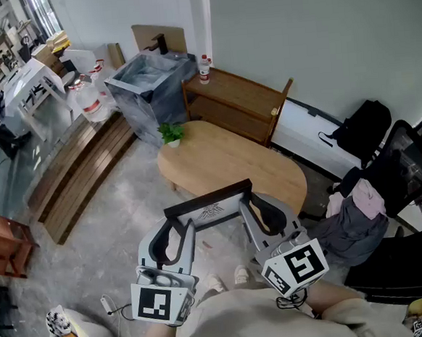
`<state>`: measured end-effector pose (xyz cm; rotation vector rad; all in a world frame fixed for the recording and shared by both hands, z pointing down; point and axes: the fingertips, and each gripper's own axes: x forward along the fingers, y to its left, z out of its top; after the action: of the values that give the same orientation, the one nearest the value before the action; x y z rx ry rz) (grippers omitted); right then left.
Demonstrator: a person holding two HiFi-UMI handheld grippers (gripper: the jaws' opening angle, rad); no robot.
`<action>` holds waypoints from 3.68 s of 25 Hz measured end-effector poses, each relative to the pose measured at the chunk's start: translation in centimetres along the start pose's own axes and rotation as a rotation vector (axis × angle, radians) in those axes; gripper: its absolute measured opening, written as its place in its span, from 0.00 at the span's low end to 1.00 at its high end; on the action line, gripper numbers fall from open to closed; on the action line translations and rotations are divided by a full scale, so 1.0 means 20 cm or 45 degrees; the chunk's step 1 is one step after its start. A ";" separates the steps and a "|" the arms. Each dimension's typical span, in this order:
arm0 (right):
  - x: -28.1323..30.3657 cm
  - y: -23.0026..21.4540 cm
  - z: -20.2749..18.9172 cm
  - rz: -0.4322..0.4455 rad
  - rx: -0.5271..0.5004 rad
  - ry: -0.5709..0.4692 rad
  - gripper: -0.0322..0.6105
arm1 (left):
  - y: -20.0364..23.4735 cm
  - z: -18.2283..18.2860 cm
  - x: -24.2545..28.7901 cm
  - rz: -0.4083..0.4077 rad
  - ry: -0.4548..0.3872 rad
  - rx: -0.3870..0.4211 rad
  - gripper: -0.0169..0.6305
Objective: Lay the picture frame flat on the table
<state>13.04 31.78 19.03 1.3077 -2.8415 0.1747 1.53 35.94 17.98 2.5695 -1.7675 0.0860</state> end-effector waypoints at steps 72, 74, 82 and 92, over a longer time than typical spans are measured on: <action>1.91 -0.45 -0.12 -0.134 0.026 0.133 0.13 | 1.51 -0.23 1.37 -0.148 0.128 -0.081 0.22; 1.98 -0.46 -0.10 -0.148 0.030 0.136 0.13 | 1.58 -0.23 1.41 -0.160 0.136 -0.076 0.22; 2.14 -0.52 -0.06 -0.165 0.027 0.144 0.14 | 1.70 -0.21 1.56 -0.168 0.154 -0.093 0.22; 2.16 -0.79 -0.08 -0.153 0.072 0.168 0.14 | 1.59 -0.21 1.80 -0.153 0.173 -0.099 0.22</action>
<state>-3.24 -10.91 24.50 1.4154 -2.6592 0.3291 -15.36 -8.86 23.85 2.5417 -1.5368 0.1812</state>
